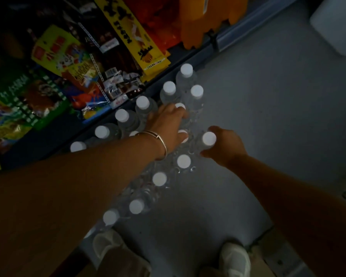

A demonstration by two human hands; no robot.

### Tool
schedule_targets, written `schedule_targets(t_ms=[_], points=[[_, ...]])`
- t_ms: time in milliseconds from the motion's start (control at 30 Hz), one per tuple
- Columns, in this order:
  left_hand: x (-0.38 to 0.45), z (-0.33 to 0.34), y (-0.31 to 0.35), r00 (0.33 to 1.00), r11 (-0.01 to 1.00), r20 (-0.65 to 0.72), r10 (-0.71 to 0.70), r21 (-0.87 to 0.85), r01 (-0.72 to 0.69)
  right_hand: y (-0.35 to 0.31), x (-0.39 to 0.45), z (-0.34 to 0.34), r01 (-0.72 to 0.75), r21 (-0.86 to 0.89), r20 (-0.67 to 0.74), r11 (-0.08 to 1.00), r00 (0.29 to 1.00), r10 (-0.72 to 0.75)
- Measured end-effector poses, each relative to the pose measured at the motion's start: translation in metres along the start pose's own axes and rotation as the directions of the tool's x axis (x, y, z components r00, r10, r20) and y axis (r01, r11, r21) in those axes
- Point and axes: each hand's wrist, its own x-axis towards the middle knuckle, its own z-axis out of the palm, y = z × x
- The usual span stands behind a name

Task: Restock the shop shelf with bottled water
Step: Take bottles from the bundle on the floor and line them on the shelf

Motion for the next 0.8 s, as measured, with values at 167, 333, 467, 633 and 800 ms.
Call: schedule_targets(t_ms=[167, 333, 467, 633, 800], points=[[-0.022, -0.050, 0.019, 0.995, 0.997, 0.089, -0.041, 0.073, 0.035, -0.030, -0.028, -0.065, 0.126, -0.037, 0.022, 0.991, 0.992, -0.125], [-0.060, -0.138, 0.053, 0.986, 0.993, 0.163, -0.042, 0.118, 0.023, -0.091, -0.075, -0.153, 0.307, -0.067, 0.042, 0.950, 0.952, -0.304], [-0.108, -0.228, 0.083, 0.992, 0.992, 0.117, -0.038, 0.125, 0.024, -0.156, -0.129, -0.232, 0.483, -0.107, 0.048, 0.869, 0.876, -0.480], [-0.189, -0.355, 0.119, 0.998, 0.996, 0.064, -0.018, 0.088, 0.012, -0.246, -0.216, -0.339, 0.661, -0.068, 0.022, 0.747, 0.749, -0.662], [-0.287, -0.483, 0.149, 0.993, 0.992, 0.014, -0.119, 0.041, 0.118, -0.337, -0.309, -0.437, 0.766, -0.004, 0.029, 0.643, 0.643, -0.765]])
